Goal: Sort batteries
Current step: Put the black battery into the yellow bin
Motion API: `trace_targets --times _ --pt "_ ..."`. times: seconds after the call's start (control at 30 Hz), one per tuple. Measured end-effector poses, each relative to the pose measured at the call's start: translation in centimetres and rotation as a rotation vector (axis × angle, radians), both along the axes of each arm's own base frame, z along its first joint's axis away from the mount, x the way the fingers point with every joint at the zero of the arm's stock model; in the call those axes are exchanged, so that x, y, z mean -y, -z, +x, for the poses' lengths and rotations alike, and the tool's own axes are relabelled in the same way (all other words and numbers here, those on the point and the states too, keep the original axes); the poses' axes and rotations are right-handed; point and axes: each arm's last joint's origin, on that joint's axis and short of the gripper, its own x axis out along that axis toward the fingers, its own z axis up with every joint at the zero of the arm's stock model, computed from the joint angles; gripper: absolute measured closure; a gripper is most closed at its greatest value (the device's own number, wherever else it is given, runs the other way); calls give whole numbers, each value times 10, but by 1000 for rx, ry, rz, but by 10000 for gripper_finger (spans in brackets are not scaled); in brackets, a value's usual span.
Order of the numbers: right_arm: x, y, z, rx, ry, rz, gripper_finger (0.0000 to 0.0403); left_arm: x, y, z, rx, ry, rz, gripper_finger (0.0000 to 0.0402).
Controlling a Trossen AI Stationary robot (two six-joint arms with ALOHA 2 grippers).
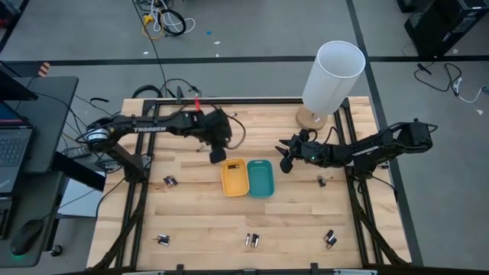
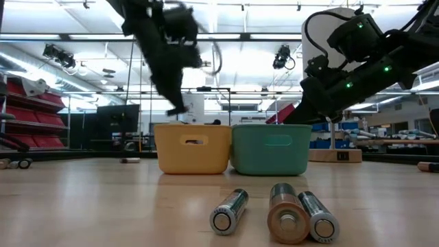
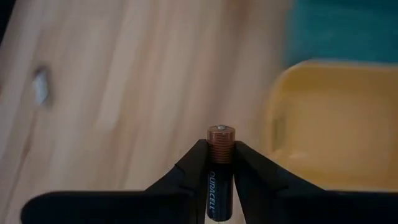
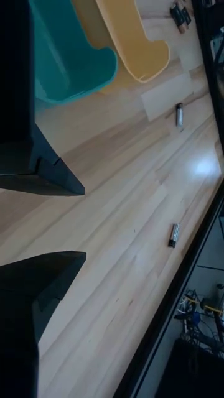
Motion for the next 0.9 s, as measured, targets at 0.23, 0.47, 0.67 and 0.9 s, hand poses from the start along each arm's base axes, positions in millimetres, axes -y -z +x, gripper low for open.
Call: trace_targets --times 0.23,0.47,0.67,0.9 --pt "0 0 0 0 2 0 260 39 -8 22 151 134 -45 325" --pt "0 0 0 0 2 0 260 55 16 34 72 166 -77 325" --pt "0 0 0 0 2 0 260 56 34 42 27 171 -85 324" --pt "0 0 0 0 2 0 260 56 42 45 11 173 -86 299"
